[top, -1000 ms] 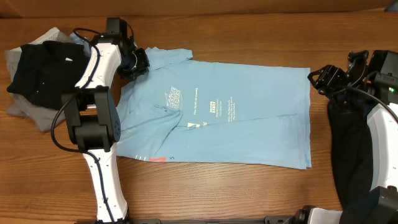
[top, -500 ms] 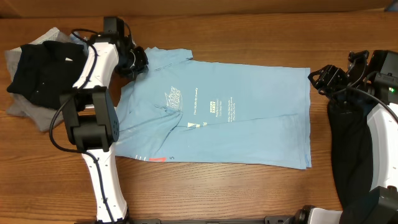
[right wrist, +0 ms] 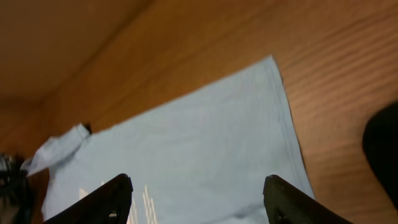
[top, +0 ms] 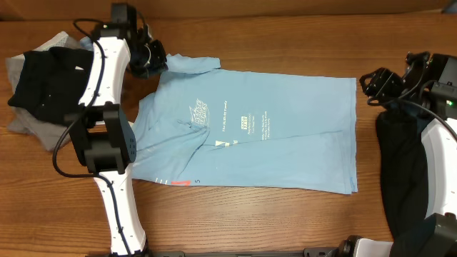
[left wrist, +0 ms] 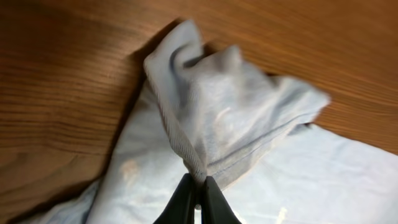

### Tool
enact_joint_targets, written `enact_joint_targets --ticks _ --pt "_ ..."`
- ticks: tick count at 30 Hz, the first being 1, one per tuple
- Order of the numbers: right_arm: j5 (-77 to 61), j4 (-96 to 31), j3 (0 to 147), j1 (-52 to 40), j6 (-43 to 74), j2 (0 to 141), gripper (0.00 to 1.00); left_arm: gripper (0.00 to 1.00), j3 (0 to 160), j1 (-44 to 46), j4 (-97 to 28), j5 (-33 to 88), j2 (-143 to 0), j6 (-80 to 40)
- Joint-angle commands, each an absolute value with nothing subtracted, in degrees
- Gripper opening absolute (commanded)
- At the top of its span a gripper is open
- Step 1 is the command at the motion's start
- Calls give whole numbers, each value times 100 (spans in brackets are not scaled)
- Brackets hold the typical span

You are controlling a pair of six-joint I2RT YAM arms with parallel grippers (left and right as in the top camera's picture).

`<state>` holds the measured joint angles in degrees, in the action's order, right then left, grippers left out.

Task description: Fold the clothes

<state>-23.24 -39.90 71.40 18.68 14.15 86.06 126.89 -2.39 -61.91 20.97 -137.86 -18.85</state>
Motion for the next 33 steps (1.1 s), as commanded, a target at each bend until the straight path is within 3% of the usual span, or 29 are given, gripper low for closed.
enact_joint_targets --ticks 1,11,18,33 --pt "-2130 -3664 7244 1870 1653 8816 70 4 13299 -268 -6490 2213 -13808 -1557" --pt "-2119 -2488 7244 1870 1568 10195 67 4 14066 -246 -7227 2281 -13808 -1282" --pt "-2099 -1772 7244 1870 1559 11091 58 4 14073 -220 -7533 2392 -13808 -1190" --pt "-1951 -711 7244 1868 1568 12101 58 4 14092 -222 -7734 2801 -13358 -1153"
